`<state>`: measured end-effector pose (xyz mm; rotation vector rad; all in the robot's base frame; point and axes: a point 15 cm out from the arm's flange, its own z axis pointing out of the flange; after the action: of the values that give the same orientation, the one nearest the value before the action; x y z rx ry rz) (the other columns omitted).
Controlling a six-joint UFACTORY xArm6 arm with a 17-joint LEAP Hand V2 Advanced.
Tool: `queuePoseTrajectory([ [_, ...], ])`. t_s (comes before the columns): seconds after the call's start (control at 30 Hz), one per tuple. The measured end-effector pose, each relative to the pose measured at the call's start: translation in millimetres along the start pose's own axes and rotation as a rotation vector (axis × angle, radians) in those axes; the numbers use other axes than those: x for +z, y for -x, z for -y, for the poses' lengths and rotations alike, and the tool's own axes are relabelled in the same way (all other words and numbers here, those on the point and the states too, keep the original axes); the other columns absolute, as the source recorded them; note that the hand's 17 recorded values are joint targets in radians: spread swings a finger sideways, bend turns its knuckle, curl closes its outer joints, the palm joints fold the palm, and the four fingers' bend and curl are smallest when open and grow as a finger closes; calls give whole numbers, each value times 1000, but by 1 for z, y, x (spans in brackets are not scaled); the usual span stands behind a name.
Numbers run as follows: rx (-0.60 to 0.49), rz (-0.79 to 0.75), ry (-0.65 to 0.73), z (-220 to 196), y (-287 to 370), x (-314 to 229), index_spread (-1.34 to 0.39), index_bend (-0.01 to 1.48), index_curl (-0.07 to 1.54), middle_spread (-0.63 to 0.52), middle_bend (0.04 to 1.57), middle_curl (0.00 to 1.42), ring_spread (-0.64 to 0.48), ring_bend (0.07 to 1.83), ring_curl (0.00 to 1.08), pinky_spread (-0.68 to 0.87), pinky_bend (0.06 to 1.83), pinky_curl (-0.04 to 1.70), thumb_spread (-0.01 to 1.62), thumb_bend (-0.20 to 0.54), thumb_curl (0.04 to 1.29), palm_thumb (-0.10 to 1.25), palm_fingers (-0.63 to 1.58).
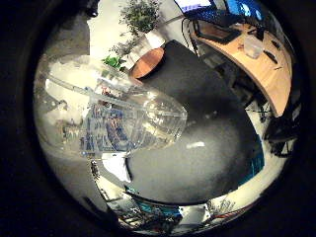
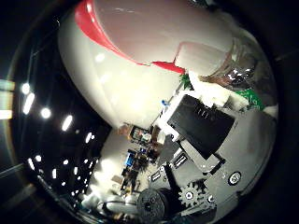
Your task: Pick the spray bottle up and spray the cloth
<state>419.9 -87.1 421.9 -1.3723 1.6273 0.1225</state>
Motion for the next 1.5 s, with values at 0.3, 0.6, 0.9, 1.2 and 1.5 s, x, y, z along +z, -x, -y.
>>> queuePoseTrajectory([
  [0.3,-161,-79,170,-44,80,-3,-280,1173,664,-194,1319,759,-227,1403,674,-296,1337,639,508,-20,1025,1011,1188],
  [0.6,-270,-219,406,-74,133,71,-281,1179,664,-196,1327,763,-227,1409,674,-298,1330,653,489,-19,1030,1012,1186],
  [0.9,-236,-370,596,-106,110,175,-281,1182,661,-197,1328,763,-227,1411,672,-294,1325,662,501,-18,1024,1007,1186],
  [1.2,-254,-458,660,-118,98,208,-281,1183,660,-197,1328,763,-220,1416,672,-292,1331,668,515,-18,1026,1006,1186],
  [1.5,-337,-468,560,-74,156,128,-283,1180,661,-197,1330,763,-219,1418,675,-292,1332,671,498,-19,1021,1007,1183],
])
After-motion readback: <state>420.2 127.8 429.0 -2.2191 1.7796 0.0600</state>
